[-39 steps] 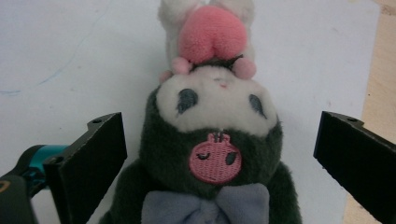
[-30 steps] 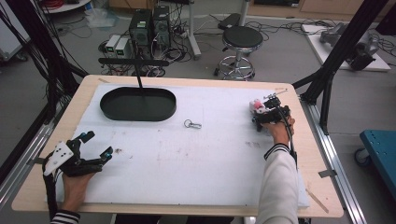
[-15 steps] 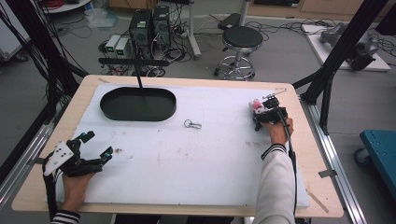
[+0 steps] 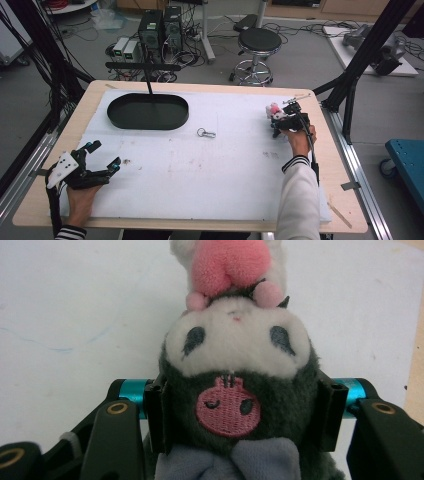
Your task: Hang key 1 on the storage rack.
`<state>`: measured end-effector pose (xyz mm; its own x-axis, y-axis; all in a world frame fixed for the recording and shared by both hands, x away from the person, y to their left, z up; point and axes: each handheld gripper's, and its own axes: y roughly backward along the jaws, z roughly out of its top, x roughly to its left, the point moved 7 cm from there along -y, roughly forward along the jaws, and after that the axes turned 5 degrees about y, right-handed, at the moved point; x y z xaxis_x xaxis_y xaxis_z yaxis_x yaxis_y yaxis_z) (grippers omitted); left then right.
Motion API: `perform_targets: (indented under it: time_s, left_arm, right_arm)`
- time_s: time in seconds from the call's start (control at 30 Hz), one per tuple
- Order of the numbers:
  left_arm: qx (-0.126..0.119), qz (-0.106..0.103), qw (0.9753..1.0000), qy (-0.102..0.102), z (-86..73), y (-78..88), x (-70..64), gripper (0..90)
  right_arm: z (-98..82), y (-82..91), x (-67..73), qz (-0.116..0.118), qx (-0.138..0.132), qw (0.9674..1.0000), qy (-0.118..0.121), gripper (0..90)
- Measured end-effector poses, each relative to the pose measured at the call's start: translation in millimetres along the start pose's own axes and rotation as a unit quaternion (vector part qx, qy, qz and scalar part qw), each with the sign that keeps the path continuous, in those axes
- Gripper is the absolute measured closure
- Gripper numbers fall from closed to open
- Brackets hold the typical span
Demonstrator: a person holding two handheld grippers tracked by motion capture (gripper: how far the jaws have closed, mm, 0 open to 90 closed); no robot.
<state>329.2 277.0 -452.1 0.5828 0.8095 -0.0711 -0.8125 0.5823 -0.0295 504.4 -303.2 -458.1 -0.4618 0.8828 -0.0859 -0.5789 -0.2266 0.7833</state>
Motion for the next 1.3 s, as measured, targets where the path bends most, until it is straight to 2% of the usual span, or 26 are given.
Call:
perform_targets:
  time_s: [0.2, 0.33, 0.37, 0.43, 0.47, 0.53, 0.57, 0.6, 0.63, 0.67, 0.7, 0.73, 0.77, 0.8, 0.87, 0.93, 0.97, 1.0, 1.03, 1.07, 1.1, 1.13, 1.17, 1.23, 1.3]
  left_arm:
    - [-0.001, 0.0, 1.0, 0.002, 0.2, 0.1, 0.0, 6.5]
    - [-0.001, -0.004, 1.0, 0.005, 0.4, 0.1, 0.4, 6.5]
    - [-0.001, -0.004, 1.0, 0.005, 0.4, 0.1, 0.4, 6.5]
    - [0.007, -0.005, 0.9999, 0.007, 0.2, -0.1, 0.9, 6.5]
    - [0.019, -0.006, 0.9997, 0.01, 0.2, -0.7, 1.5, 6.5]
    - [0.024, -0.007, 0.9996, 0.01, 1.1, -0.7, 2.1, 6.5]
    - [0.028, -0.01, 0.9995, 0.011, 2.8, -1.1, 2.4, 6.5]
    - [0.033, -0.013, 0.9993, 0.011, 5.1, -1.3, 2.8, 6.5]
    - [0.035, -0.016, 0.9992, 0.01, 8.4, -2.1, 3.1, 6.5]
    - [0.04, -0.024, 0.9988, 0.009, 16.0, -3.8, 3.8, 6.5]
    - [0.04, -0.024, 0.9988, 0.009, 16.0, -3.8, 3.8, 6.5]
    - [0.045, -0.032, 0.9985, 0.008, 24.3, -6.0, 4.5, 6.5]
    - [0.045, -0.032, 0.9985, 0.008, 24.3, -6.0, 4.5, 6.5]
    - [0.05, -0.041, 0.9979, 0.006, 32.2, -8.3, 5.3, 6.5]
    - [0.06, -0.05, 0.9969, 0.006, 39.3, -11.3, 6.3, 6.5]
    - [0.069, -0.058, 0.9959, 0.001, 46.1, -14.9, 6.8, 6.5]
    - [0.069, -0.058, 0.9959, 0.001, 46.1, -14.9, 6.8, 6.5]
    - [0.074, -0.071, 0.9947, 0.006, 52.4, -18.8, 5.4, 6.5]
    - [0.074, -0.071, 0.9947, 0.006, 52.4, -18.8, 5.4, 6.5]
    - [0.077, -0.079, 0.9939, 0.008, 55.1, -20.6, 4.2, 6.5]
    - [0.076, -0.086, 0.9932, 0.014, 57.7, -22.4, 2.4, 6.5]
    - [0.078, -0.094, 0.9924, 0.016, 60.1, -24.3, 0.8, 6.5]
    - [0.081, -0.101, 0.9915, 0.017, 62.2, -26.1, -1.0, 6.5]
    - [0.088, -0.111, 0.9898, 0.012, 65.7, -30.3, -4.6, 6.5]
    - [0.095, -0.124, 0.9877, 0.004, 68.7, -34.4, -9.4, 6.5]
  right_arm:
    - [7.2, 16.5, 10.6, 0.025, -0.027, 0.9993, 0.007, 42.5]
    - [13.4, 30.3, 21.0, 0.051, -0.057, 0.9968, 0.02, 42.4]
    - [13.4, 30.3, 21.0, 0.051, -0.057, 0.9968, 0.02, 42.4]
    - [19.8, 43.0, 30.8, 0.074, -0.083, 0.9933, 0.03, 42.4]
    - [22.4, 48.6, 35.6, 0.084, -0.094, 0.9914, 0.035, 42.4]
    - [23.8, 51.8, 38.3, 0.089, -0.1, 0.9901, 0.04, 42.4]
    - [27.3, 60.2, 46.3, 0.104, -0.116, 0.9867, 0.047, 42.3]
    - [29.1, 63.9, 50.1, 0.11, -0.124, 0.9848, 0.052, 42.3]
    - [29.1, 63.9, 50.1, 0.11, -0.124, 0.9848, 0.052, 42.3]
    - [32.0, 71.4, 57.5, 0.118, -0.137, 0.9814, 0.064, 42.1]
    - [32.6, 73.6, 60.0, 0.12, -0.141, 0.9806, 0.064, 42.1]
    - [33.6, 76.2, 62.9, 0.126, -0.146, 0.9787, 0.07, 42.1]
    - [33.6, 76.2, 62.9, 0.126, -0.146, 0.9787, 0.07, 42.1]
    - [34.4, 81.2, 69.4, 0.136, -0.151, 0.9761, 0.077, 42.0]
    - [35.7, 86.1, 76.5, 0.149, -0.158, 0.9727, 0.082, 41.9]
    - [37.9, 90.7, 83.6, 0.161, -0.169, 0.9679, 0.093, 41.9]
    - [37.9, 90.7, 83.6, 0.161, -0.169, 0.9679, 0.093, 41.9]
    - [39.1, 96.0, 92.4, 0.175, -0.175, 0.9637, 0.101, 41.8]
    - [39.7, 98.4, 96.8, 0.18, -0.177, 0.9614, 0.109, 41.9]
    - [39.7, 98.4, 96.8, 0.18, -0.177, 0.9614, 0.109, 41.9]
    - [41.4, 103.1, 106.4, 0.193, -0.185, 0.9556, 0.123, 41.8]
    - [41.4, 103.1, 106.4, 0.193, -0.185, 0.9556, 0.123, 41.8]
    - [42.7, 108.7, 116.6, 0.211, -0.192, 0.9492, 0.132, 41.7]
    - [44.2, 114.4, 126.6, 0.235, -0.203, 0.9401, 0.141, 41.7]
    - [45.7, 120.2, 135.8, 0.252, -0.213, 0.9323, 0.149, 41.7]
